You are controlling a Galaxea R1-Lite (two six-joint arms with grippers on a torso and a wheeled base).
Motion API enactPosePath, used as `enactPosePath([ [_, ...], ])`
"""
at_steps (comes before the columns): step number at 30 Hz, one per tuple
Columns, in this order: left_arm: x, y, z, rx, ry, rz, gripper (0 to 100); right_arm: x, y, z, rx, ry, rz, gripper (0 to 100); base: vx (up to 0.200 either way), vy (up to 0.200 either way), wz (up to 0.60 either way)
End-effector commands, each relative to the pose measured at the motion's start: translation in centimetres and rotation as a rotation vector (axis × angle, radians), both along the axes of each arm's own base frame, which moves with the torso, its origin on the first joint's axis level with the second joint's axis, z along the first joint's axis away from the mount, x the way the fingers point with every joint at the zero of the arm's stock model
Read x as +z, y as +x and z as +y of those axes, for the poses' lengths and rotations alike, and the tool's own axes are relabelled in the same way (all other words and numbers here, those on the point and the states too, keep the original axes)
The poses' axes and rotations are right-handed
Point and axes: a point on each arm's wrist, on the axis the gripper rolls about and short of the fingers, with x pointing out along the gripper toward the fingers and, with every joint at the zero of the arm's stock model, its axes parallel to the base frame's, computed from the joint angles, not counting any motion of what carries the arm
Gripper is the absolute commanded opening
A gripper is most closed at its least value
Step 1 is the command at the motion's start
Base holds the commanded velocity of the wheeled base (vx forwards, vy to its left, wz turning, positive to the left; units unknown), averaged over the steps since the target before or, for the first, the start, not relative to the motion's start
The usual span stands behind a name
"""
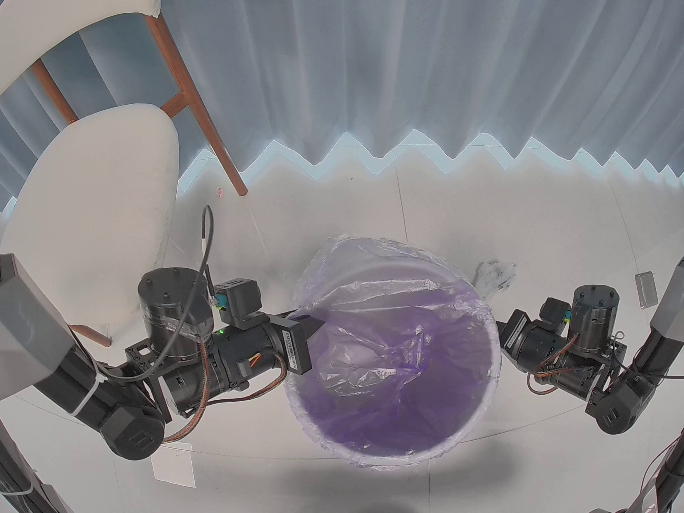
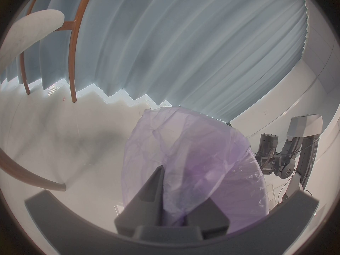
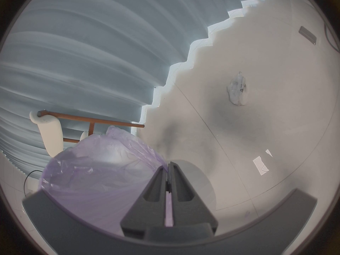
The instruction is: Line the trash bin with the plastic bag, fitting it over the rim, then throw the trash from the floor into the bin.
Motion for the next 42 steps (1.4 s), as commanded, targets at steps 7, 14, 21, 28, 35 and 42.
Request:
enactPosePath([
  [7, 0.0, -0.1, 0.1, 0.006, 0.000, 0.000, 0, -1.6, 0.9, -0.4, -0.025, -0.003, 0.010, 0, 0.000, 0.000, 0.00],
  [14, -0.1, 0.4, 0.2, 0.024, 0.002, 0.002, 0, -1.4, 0.0, -0.6, -0.025, -0.001, 0.009, 100, 0.000, 0.000, 0.00],
  [21, -0.3, 0.8, 0.7, 0.063, 0.004, 0.007, 0, -1.3, -4.5, -1.2, 0.017, -0.005, 0.069, 100, 0.000, 0.000, 0.00],
  [28, 0.0, 1.0, 0.6, 0.063, -0.004, -0.005, 0, -1.9, -6.5, -0.4, 0.089, -0.020, 0.086, 100, 0.000, 0.000, 0.00],
  [35, 0.4, 1.1, 0.6, 0.063, -0.012, -0.016, 0, -3.4, -6.0, 0.4, 0.107, -0.047, 0.130, 100, 0.000, 0.000, 0.00],
  [42, 0.9, 0.9, 0.6, 0.062, -0.033, -0.022, 0, -5.9, -4.3, 0.9, 0.051, -0.084, 0.131, 100, 0.000, 0.000, 0.00],
])
